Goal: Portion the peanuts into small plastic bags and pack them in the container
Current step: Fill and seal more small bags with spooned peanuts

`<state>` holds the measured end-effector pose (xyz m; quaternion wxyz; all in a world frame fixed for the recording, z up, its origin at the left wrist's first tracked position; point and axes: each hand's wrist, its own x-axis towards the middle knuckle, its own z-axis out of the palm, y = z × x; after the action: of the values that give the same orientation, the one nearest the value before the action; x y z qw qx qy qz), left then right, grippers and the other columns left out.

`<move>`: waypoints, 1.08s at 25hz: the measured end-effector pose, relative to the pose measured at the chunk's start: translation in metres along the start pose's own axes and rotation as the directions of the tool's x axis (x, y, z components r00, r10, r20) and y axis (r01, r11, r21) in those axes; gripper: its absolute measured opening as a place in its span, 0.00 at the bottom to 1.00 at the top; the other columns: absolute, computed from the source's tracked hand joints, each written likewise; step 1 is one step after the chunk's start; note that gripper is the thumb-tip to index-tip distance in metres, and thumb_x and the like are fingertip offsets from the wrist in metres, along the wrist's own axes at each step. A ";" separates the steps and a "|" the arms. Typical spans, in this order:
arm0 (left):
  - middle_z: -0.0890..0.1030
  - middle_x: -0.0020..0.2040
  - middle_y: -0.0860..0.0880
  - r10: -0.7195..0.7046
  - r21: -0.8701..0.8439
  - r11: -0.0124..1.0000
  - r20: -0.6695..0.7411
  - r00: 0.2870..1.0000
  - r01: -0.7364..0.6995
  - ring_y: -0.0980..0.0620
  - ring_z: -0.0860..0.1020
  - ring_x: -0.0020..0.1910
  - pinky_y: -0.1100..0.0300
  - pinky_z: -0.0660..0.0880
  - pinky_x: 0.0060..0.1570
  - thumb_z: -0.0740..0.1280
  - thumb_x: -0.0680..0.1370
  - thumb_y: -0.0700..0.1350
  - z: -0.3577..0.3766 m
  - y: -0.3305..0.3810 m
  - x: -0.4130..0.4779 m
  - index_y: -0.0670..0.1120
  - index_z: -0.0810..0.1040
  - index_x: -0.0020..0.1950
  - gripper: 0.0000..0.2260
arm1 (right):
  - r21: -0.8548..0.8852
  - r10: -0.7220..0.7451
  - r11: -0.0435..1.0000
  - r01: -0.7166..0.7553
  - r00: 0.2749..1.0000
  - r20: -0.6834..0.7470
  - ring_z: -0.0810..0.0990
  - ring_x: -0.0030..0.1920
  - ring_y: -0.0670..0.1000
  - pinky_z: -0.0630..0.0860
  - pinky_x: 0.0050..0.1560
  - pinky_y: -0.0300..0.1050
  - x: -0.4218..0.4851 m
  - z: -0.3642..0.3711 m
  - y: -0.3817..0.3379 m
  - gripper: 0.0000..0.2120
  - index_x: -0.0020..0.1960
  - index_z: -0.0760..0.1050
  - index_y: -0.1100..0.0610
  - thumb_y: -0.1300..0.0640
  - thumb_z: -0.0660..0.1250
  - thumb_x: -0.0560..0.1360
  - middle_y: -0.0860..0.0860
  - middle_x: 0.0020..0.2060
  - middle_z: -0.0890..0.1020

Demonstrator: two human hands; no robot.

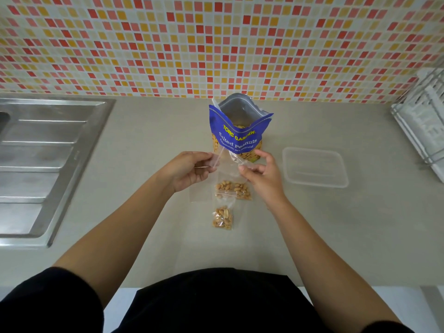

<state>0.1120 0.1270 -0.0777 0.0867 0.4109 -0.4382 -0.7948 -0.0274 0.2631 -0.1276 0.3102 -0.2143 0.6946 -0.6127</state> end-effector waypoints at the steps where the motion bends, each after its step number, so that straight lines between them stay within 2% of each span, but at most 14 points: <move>1: 0.84 0.34 0.48 0.002 0.007 1.000 0.001 1.000 -0.002 0.57 0.80 0.28 0.69 0.74 0.27 0.61 0.79 0.38 0.001 0.000 0.000 0.41 0.80 0.44 0.09 | -0.012 -0.004 1.000 0.004 1.000 -0.004 0.82 0.38 0.50 0.79 0.51 0.51 -0.001 -0.001 0.000 0.25 0.60 0.67 0.47 0.60 0.74 0.69 0.51 0.35 0.82; 12: 0.84 0.35 0.49 0.018 0.083 0.996 0.002 1.000 -0.018 0.58 0.80 0.29 0.70 0.76 0.29 0.65 0.77 0.41 0.001 -0.003 0.005 0.42 0.80 0.44 0.06 | -0.029 -0.049 0.998 0.048 0.998 -0.036 0.81 0.34 0.44 0.77 0.45 0.39 -0.003 -0.004 -0.001 0.25 0.61 0.68 0.51 0.62 0.74 0.69 0.49 0.32 0.80; 18: 0.82 0.32 0.50 0.059 0.165 0.984 0.010 0.998 -0.060 0.58 0.78 0.29 0.70 0.76 0.31 0.68 0.75 0.36 0.004 -0.005 0.006 0.42 0.80 0.45 0.03 | -0.033 -0.061 0.998 0.060 0.998 -0.012 0.80 0.34 0.42 0.77 0.43 0.35 -0.004 -0.001 -0.004 0.24 0.60 0.68 0.51 0.62 0.74 0.69 0.49 0.32 0.80; 23: 0.79 0.30 0.51 0.107 0.240 0.966 -0.029 0.994 -0.097 0.59 0.74 0.28 0.70 0.71 0.29 0.71 0.71 0.34 0.008 -0.009 0.005 0.45 0.76 0.37 0.08 | -0.012 -0.037 0.999 0.037 0.999 0.014 0.82 0.41 0.51 0.78 0.53 0.49 0.000 -0.005 -0.001 0.24 0.61 0.68 0.51 0.64 0.72 0.70 0.50 0.36 0.82; 27: 0.75 0.27 0.53 0.115 0.114 0.987 -0.015 0.993 -0.113 0.60 0.70 0.25 0.70 0.69 0.28 0.69 0.73 0.37 0.012 -0.016 0.005 0.45 0.74 0.35 0.09 | -0.043 -0.042 0.998 0.043 0.999 0.018 0.83 0.40 0.47 0.79 0.53 0.46 -0.002 -0.005 0.000 0.24 0.63 0.68 0.53 0.65 0.71 0.71 0.49 0.36 0.83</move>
<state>0.1034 0.1417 -0.0898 0.1133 0.3977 -0.5044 -0.7580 -0.0298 0.2683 -0.1268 0.2983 -0.2411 0.7002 -0.6022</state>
